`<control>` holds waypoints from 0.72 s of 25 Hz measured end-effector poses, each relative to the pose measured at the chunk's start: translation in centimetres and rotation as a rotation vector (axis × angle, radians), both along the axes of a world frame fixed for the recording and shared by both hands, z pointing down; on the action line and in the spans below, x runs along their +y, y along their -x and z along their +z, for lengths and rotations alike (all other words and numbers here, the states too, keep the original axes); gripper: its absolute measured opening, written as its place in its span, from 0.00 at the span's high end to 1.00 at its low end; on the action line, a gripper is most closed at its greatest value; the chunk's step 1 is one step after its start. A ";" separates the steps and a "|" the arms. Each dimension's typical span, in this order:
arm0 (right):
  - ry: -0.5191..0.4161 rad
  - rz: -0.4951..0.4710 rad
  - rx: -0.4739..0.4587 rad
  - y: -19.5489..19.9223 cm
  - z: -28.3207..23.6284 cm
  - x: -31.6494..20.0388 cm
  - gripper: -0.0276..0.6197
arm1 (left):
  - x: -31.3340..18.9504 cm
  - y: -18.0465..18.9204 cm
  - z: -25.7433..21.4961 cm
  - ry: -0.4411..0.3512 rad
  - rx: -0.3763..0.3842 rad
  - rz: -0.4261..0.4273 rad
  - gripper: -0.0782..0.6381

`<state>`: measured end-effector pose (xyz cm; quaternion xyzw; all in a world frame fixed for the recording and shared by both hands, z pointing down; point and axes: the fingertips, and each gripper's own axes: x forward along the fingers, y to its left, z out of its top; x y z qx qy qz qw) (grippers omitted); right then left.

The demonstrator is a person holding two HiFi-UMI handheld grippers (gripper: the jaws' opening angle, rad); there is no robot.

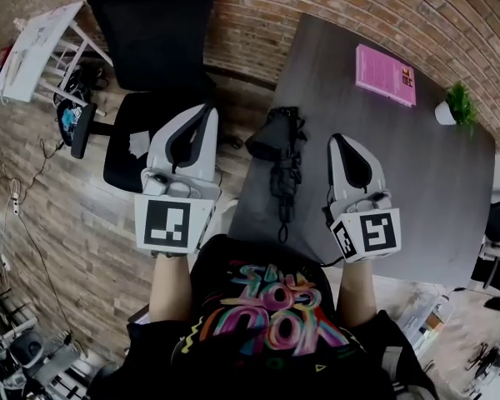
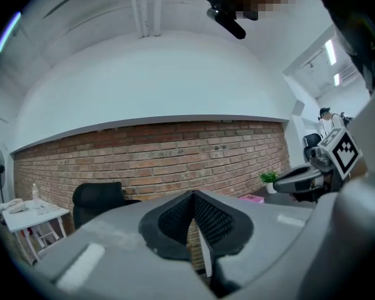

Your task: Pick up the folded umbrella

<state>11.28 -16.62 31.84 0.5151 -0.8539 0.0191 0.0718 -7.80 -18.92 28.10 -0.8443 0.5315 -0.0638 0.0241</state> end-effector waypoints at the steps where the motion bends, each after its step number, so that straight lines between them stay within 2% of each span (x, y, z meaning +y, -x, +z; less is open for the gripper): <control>1: 0.001 0.011 0.001 -0.1 0.0 0.0 0.96 | -0.3 -0.2 -0.1 -0.003 0.003 0.013 0.89; 8: 0.004 0.062 0.010 -0.3 -0.3 0.1 0.95 | -1.5 -1.1 -0.1 0.004 0.016 0.081 0.89; 18: 0.033 0.068 0.020 0.1 1.3 -0.2 0.95 | -1.6 -1.2 0.3 0.009 0.019 0.099 0.89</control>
